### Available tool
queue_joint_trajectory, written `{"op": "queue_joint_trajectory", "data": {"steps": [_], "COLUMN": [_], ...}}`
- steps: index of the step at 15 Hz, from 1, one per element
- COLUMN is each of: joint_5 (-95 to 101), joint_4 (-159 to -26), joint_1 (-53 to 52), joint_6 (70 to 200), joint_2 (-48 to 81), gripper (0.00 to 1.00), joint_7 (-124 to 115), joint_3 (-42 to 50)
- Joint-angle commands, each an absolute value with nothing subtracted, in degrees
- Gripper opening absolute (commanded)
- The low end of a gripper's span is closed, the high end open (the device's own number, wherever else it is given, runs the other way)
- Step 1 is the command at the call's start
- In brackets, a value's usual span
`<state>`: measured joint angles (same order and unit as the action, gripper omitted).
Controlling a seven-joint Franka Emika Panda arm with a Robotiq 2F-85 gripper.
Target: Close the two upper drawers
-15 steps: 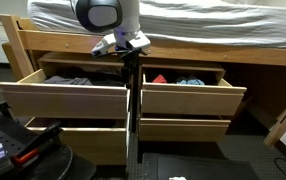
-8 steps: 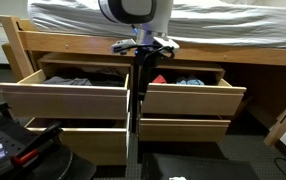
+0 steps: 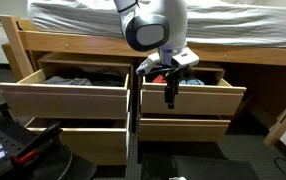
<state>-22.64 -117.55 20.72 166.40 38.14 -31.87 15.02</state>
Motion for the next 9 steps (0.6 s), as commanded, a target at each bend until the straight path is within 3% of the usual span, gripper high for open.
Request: {"op": "queue_joint_trajectory", "data": {"steps": [1, 6, 9], "joint_5": [-23.7, -23.4, -21.1], "joint_4": [-117.3, -117.3, -107.6], "joint_1": [19.7, 18.9, 21.3], "joint_6": [166.1, 166.7, 158.6], "joint_2": [38.8, 38.0, 45.6], "gripper": [1.0, 1.0, 1.0], "joint_7": [-31.1, -31.7, -28.1], "joint_3": [15.8, 16.7, 14.8]}}
